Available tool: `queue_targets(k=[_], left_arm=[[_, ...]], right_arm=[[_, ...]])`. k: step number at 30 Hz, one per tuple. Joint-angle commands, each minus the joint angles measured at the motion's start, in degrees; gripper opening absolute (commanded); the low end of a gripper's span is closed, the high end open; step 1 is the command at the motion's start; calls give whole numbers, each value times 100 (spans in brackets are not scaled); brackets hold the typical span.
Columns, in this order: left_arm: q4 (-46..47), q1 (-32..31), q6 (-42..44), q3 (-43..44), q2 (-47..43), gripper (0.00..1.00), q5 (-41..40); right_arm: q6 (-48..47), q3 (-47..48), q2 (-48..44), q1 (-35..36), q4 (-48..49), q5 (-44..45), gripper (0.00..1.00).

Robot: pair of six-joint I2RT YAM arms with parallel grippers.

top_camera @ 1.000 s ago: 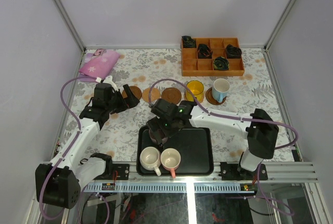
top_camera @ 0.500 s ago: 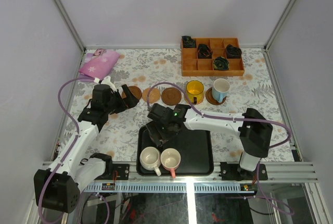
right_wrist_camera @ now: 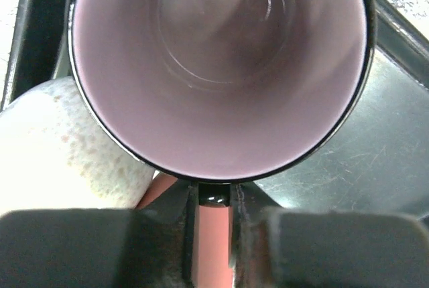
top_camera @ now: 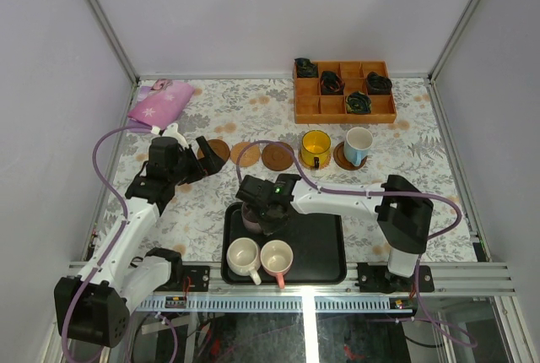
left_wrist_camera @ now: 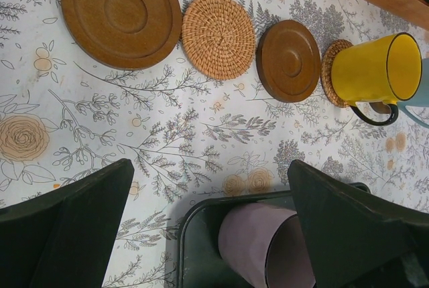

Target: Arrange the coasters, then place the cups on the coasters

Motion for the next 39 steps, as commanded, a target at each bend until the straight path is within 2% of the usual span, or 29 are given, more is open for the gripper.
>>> queue_targets(k=[1,9,13,17,21,27,39], left_arm=[[131,-31,-24,-16,-8,100,-63],[131,-30,-68,139,144,100,-86],[135,-31,-69,322,288,100,-117],[101,-31,-44,587,451,100,-166],[33,-31,21,864,653,100,-231],[31,-30,126,1141,971,100,-350],[348,-31,306,1420,1818,100,-201]], right_arm=[[62,51,-42,-76,-30,377,0],[136,349,-600,-51,-405,1077,0],[222,881,-646,-46,-677,1885,0],[349,1807,-240,-216,-1204,2693,0],[562,2422,199,-805,-1345,2703,0],[630,2769,693,-1494,-786,2711,0],[500,3527,1646,-1887,-421,3134,0]])
